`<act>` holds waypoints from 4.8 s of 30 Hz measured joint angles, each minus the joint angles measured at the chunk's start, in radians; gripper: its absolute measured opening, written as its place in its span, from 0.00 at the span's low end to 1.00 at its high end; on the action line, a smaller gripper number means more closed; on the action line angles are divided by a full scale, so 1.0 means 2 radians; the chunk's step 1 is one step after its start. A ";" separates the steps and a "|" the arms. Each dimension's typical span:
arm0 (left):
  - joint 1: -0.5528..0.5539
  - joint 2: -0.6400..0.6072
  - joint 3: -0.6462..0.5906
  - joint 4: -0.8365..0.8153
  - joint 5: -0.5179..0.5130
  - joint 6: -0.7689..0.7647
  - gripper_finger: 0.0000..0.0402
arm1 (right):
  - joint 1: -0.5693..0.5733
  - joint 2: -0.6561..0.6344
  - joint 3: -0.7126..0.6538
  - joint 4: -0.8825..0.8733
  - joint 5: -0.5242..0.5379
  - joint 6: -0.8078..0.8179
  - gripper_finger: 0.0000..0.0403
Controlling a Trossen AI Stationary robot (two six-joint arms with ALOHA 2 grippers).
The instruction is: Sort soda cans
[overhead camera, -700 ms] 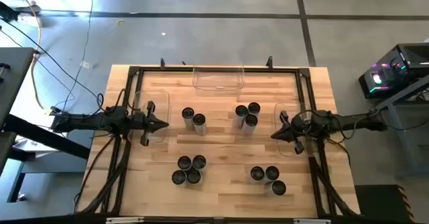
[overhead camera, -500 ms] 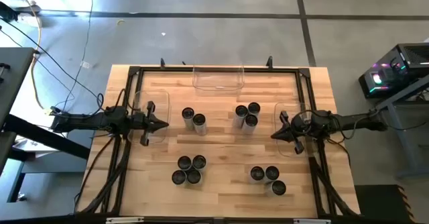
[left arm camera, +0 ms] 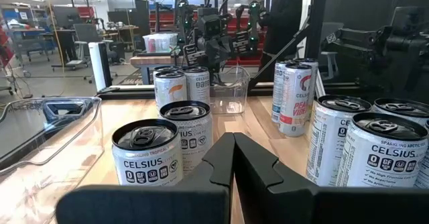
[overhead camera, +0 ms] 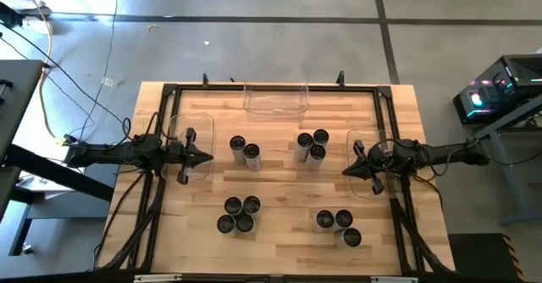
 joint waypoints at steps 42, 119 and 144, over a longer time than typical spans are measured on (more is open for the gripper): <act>-0.001 0.006 0.000 0.209 -0.056 -0.033 0.05 | 0.000 0.000 0.000 0.000 0.000 0.000 0.00; 0.072 0.546 0.369 -0.174 -0.078 0.033 0.77 | 0.000 0.000 0.000 0.000 0.000 0.000 0.00; 0.077 0.599 0.369 -0.187 -0.072 -0.019 0.77 | 0.000 0.000 0.000 0.000 0.000 0.000 0.00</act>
